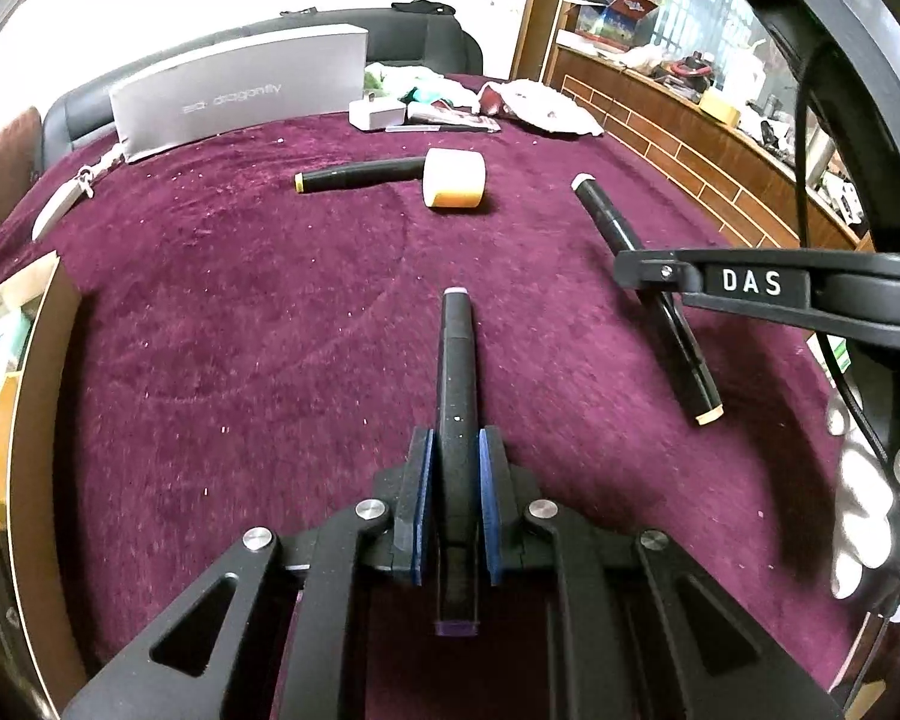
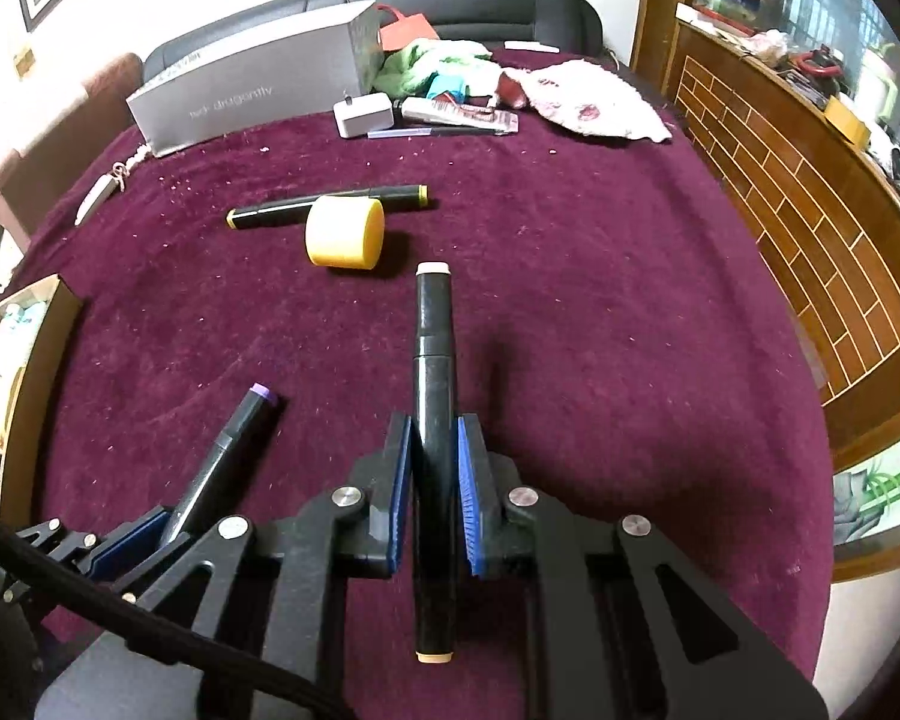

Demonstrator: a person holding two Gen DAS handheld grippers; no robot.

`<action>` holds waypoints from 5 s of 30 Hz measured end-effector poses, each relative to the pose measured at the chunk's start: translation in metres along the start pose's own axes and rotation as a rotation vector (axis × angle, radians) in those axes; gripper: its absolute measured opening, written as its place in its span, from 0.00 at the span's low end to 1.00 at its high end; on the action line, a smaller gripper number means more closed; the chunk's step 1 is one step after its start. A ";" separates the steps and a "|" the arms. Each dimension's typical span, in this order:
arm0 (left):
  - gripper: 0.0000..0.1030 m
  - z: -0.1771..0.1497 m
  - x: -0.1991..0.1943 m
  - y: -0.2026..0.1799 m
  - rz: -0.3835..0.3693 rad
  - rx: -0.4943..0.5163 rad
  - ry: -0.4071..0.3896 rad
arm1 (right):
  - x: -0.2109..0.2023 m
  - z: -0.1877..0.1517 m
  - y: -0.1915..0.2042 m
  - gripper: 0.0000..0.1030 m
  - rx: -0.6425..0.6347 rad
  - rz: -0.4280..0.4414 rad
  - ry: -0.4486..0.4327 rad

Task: Organize objects
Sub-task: 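Carry both held markers over the tray, then lower both markers into the tray and open both grippers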

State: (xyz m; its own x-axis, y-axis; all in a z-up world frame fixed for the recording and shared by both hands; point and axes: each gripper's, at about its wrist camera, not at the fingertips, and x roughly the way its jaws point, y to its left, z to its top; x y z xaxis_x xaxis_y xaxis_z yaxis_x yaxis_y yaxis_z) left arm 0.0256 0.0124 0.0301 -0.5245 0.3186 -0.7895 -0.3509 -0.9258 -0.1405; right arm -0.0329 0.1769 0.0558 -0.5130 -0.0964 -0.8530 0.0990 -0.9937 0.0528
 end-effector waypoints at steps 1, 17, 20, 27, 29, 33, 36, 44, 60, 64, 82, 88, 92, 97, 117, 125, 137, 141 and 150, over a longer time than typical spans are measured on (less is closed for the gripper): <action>0.11 -0.002 -0.003 -0.001 0.000 -0.001 -0.004 | -0.003 -0.002 -0.001 0.12 0.001 0.003 -0.003; 0.13 -0.027 -0.025 -0.005 0.033 0.035 0.007 | -0.030 -0.047 -0.008 0.12 0.036 0.085 0.019; 0.14 -0.023 -0.008 -0.008 0.053 0.057 0.048 | -0.028 -0.051 -0.006 0.12 0.037 0.099 0.027; 0.19 -0.022 0.005 -0.032 0.093 0.160 -0.002 | -0.023 -0.055 -0.003 0.12 0.047 0.135 0.040; 0.11 -0.020 0.002 -0.025 0.047 0.128 0.006 | -0.022 -0.057 -0.001 0.12 0.045 0.138 0.043; 0.11 -0.022 -0.011 -0.010 0.001 0.058 -0.014 | -0.018 -0.065 0.001 0.12 0.045 0.145 0.056; 0.11 -0.023 -0.025 -0.001 -0.017 0.020 -0.041 | -0.018 -0.068 0.002 0.12 0.059 0.160 0.053; 0.11 -0.027 -0.061 0.012 -0.012 -0.019 -0.124 | -0.041 -0.070 0.019 0.12 0.039 0.195 0.007; 0.11 -0.039 -0.122 0.062 0.083 -0.092 -0.249 | -0.086 -0.059 0.100 0.12 -0.077 0.275 -0.055; 0.11 -0.044 -0.130 0.086 0.110 -0.133 -0.262 | -0.090 -0.055 0.128 0.12 -0.118 0.300 -0.057; 0.11 -0.053 -0.168 0.167 0.053 -0.221 -0.320 | -0.071 -0.035 0.260 0.12 -0.254 0.419 0.014; 0.11 -0.056 -0.186 0.200 0.021 -0.282 -0.357 | -0.075 -0.030 0.275 0.12 -0.259 0.433 0.002; 0.11 -0.062 -0.188 0.216 0.024 -0.321 -0.355 | -0.074 -0.032 0.282 0.12 -0.268 0.435 0.011; 0.11 -0.078 -0.204 0.237 0.003 -0.360 -0.358 | -0.073 -0.034 0.288 0.12 -0.286 0.437 0.022; 0.11 -0.104 -0.253 0.264 -0.067 -0.334 -0.340 | -0.097 -0.037 0.294 0.13 -0.365 0.471 0.005; 0.11 -0.111 -0.244 0.278 -0.069 -0.327 -0.243 | -0.111 -0.039 0.303 0.13 -0.419 0.469 -0.036; 0.11 -0.093 -0.183 0.293 -0.075 -0.320 -0.070 | -0.080 -0.029 0.305 0.13 -0.404 0.478 0.105; 0.12 -0.089 -0.174 0.300 -0.073 -0.351 -0.070 | -0.055 -0.017 0.313 0.13 -0.363 0.466 0.143; 0.11 -0.088 -0.148 0.306 -0.071 -0.395 -0.035 | -0.005 -0.010 0.319 0.13 -0.303 0.422 0.208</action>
State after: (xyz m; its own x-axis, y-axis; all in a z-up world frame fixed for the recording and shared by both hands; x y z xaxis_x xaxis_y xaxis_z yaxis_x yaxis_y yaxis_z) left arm 0.0639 -0.3359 0.0516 -0.5383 0.3845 -0.7499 -0.0652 -0.9062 -0.4179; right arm 0.0098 -0.1388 0.0721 -0.2001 -0.4385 -0.8762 0.5160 -0.8073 0.2862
